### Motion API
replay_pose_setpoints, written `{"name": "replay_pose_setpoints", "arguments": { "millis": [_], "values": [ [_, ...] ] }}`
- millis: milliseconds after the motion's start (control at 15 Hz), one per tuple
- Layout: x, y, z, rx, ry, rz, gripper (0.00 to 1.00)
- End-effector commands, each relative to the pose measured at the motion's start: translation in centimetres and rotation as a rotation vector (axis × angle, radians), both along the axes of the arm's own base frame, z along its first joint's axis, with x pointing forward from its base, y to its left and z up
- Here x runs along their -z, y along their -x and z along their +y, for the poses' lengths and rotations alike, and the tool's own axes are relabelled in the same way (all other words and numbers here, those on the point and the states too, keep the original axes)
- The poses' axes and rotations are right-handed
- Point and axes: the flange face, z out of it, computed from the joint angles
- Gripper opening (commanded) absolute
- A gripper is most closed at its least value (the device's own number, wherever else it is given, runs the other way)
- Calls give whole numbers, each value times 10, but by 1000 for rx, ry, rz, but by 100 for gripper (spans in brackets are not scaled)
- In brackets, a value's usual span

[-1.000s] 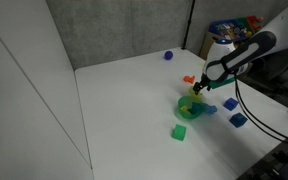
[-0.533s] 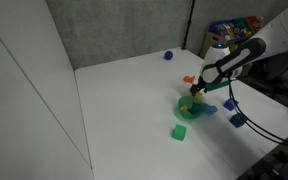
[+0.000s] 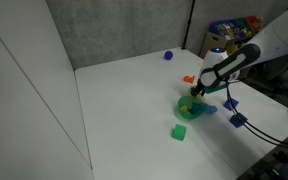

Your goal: Put the yellow spiky toy in the green bowl

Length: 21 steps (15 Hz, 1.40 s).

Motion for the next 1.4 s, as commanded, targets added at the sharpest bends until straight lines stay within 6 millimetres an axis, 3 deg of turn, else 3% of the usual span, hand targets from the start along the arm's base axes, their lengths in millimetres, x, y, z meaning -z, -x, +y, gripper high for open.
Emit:
{"name": "replay_pose_setpoints", "arguments": {
  "millis": [0, 200, 533, 733, 1000, 1333],
  "values": [
    [-4, -8, 2, -12, 10, -12, 37],
    [-19, -8, 9, -28, 8, -19, 20],
    [-50, -8, 22, -58, 11, -50, 12],
    [-73, -3, 27, -76, 4, -64, 11],
    [-107, 19, 31, -118, -10, -65, 11],
    [-146, 62, 45, -205, -39, -49, 11]
  ]
}}
